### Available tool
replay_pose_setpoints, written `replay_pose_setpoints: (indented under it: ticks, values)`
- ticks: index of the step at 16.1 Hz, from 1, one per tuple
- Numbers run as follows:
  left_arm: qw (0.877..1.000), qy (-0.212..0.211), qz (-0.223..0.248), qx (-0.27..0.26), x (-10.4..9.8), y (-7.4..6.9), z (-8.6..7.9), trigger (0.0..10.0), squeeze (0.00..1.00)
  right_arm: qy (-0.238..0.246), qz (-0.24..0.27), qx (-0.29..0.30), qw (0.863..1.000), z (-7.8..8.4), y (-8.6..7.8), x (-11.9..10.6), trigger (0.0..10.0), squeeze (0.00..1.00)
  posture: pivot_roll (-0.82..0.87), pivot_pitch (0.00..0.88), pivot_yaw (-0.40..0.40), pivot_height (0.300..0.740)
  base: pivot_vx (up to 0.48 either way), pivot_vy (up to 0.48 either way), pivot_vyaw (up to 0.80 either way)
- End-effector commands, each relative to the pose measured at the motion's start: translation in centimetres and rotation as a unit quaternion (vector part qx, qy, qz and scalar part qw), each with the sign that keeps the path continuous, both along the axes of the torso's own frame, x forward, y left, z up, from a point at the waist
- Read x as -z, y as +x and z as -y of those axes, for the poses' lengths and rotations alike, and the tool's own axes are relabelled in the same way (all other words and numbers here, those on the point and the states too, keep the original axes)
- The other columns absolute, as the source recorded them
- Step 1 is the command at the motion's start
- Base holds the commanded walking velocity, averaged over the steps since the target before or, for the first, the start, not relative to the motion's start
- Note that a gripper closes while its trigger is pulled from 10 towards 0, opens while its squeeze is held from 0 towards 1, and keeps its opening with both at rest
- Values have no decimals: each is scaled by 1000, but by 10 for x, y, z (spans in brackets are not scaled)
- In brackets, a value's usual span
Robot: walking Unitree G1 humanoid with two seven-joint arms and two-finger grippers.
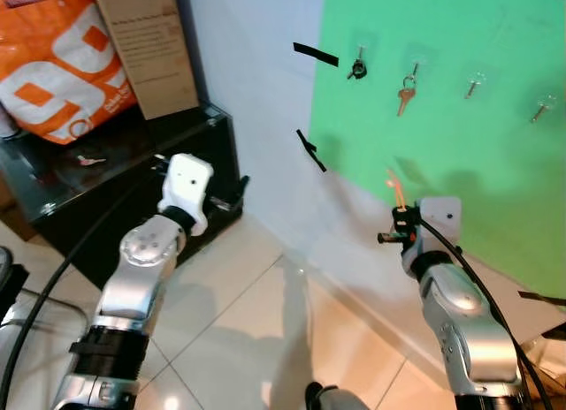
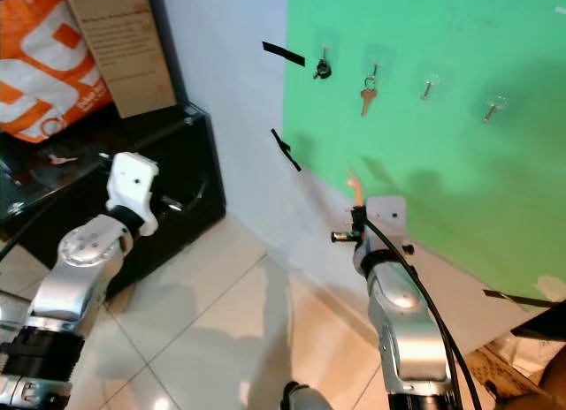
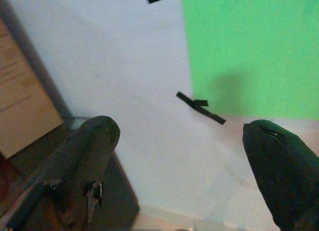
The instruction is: Hang keys on a hook
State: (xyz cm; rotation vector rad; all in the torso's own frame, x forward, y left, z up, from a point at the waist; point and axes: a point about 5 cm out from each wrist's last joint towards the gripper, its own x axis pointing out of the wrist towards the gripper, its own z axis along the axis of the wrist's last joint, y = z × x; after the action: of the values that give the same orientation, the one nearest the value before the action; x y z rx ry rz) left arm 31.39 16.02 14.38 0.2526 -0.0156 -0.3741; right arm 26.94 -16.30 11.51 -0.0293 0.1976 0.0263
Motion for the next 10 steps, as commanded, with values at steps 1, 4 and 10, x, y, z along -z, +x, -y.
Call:
replay_pose_setpoints:
  ticks: [1, 4, 10]
  values:
    - [1000, 3, 3, 4, 0, 0, 1, 10000, 0, 0, 13, -16, 1000, -5, 1, -5, 10000, 0, -71, 0, 31, 740, 0, 0, -781]
    - [999, -12, -7, 40, 2, -4, 11, 10000, 0, 14, 7, -8, 1000, -3, -2, -4, 10000, 0, -82, 0, 34, 740, 0, 0, -781]
    - [999, -7, -19, 41, 4, -4, 11, 10000, 0, 13, 5, -11, 1000, -4, -3, -1, 10000, 0, -71, 0, 39, 740, 0, 0, -781]
